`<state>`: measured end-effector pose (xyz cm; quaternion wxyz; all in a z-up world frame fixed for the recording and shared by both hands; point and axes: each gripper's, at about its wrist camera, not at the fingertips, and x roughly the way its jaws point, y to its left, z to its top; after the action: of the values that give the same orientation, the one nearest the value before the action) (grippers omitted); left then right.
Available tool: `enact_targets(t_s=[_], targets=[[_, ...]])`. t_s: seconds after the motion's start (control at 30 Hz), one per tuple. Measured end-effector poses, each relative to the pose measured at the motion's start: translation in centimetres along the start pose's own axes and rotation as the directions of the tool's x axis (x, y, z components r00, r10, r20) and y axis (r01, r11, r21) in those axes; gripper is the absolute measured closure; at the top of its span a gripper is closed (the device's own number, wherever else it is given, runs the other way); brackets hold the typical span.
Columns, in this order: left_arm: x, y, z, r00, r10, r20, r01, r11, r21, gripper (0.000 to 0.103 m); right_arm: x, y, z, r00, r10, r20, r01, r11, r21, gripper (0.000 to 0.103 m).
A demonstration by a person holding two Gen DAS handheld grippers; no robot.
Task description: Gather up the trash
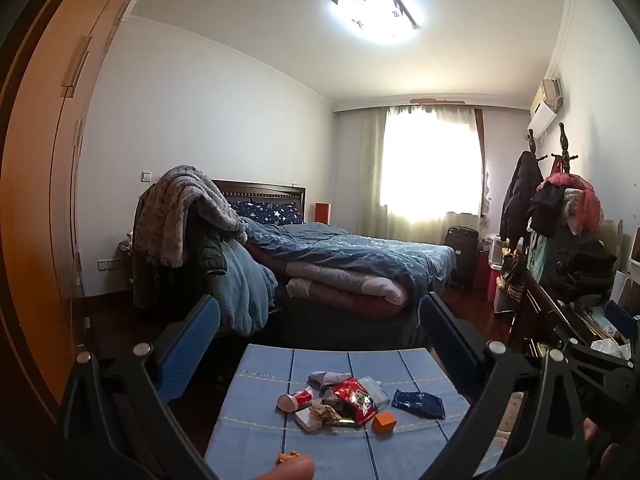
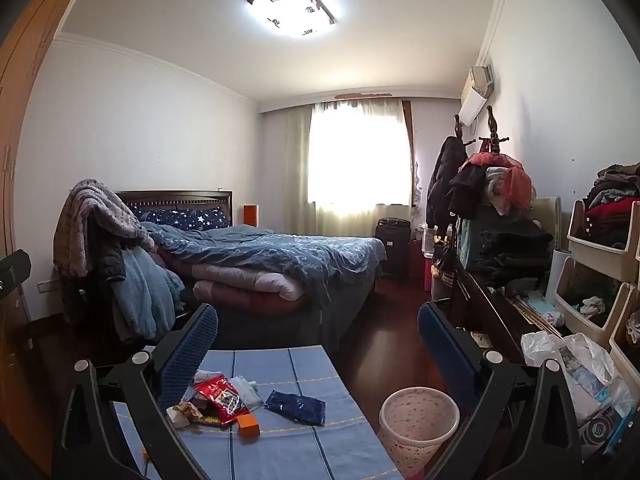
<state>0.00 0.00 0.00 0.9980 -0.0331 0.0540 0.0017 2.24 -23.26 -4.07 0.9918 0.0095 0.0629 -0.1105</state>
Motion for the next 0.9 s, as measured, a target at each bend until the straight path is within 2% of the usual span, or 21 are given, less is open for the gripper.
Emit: enact_targets(t_s=[0.9], targets=[[0.7, -0.5, -0.7, 1.0, 0.006, -0.019, -0.005, 1.0, 0.007, 0.003, 0.6, 0.6, -0.9, 1.0, 0.01, -0.014, -0.01, 1.0, -0.005, 0.003]])
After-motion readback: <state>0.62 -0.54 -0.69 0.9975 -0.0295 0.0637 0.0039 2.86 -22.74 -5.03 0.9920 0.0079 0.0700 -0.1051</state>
